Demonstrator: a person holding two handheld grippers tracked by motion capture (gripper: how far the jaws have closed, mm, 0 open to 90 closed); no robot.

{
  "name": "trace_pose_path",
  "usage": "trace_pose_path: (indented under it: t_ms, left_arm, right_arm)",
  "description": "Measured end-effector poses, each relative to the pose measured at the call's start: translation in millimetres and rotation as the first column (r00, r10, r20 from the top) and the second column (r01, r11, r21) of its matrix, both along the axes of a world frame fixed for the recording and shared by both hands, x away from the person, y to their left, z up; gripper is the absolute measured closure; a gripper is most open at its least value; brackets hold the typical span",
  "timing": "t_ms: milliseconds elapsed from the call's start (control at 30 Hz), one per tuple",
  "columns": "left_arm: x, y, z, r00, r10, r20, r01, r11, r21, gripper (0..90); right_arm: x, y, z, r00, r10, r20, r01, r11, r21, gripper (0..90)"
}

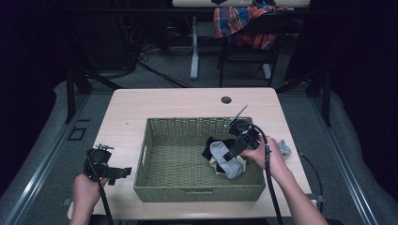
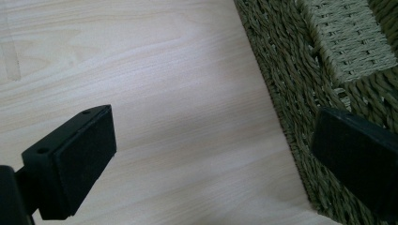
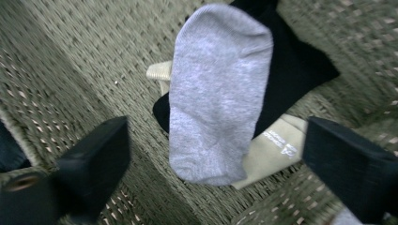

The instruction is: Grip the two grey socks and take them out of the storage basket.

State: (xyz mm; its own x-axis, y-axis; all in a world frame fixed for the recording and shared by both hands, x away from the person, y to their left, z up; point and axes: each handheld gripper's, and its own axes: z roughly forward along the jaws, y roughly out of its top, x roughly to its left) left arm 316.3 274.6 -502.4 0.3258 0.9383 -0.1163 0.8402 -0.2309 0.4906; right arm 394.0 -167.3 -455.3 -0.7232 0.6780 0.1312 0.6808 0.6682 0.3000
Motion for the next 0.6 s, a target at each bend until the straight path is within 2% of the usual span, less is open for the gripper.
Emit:
trace_pose_path:
  t_ms: [67, 133, 167, 200, 267, 600]
  left_arm:
    - [0.0, 0.0, 0.0, 1.0, 0.0, 0.0, 0.0, 1.0, 0.0, 0.8]
    - [0.0, 0.0, -0.1, 1.0, 0.001, 0.001, -0.001, 1.0, 0.0, 0.7]
    - [0.0, 0.0, -0.1, 1.0, 0.001, 0.001, -0.001, 1.0, 0.001, 0.7]
    - [0.1, -0.1, 0.0, 1.0, 0.0, 0.0, 0.0, 1.0, 0.0, 0.7]
    - [0.2, -0.3, -0.1, 1.0, -0.001, -0.001, 0.001, 1.0, -0.001, 0.7]
    - [0.3, -1.1, 0.1, 1.0, -0.005, -0.007, 0.005, 1.0, 0.003, 0.8]
  right_arm:
    - [0.9, 4.5, -4.8, 0.9998, 0.009, -0.018, -0.009, 0.9998, -0.018, 14.2]
    - [1.7, 8.0, -10.1, 0.9996, -0.012, -0.027, 0.011, 0.9997, -0.023, 20.9]
    - [3.0, 8.7, -11.5, 0.9993, -0.003, -0.036, 0.001, 0.9986, -0.052, 23.3]
    - [3.3, 10.2, -14.3, 0.9988, -0.011, -0.048, 0.008, 0.9987, -0.051, 25.3]
    - [3.7, 12.9, -18.4, 0.9987, -0.014, -0.048, 0.011, 0.9975, -0.07, 32.3]
    - [3.6, 30.6, -32.0, 0.9978, 0.003, -0.066, -0.013, 0.9867, -0.162, 50.7]
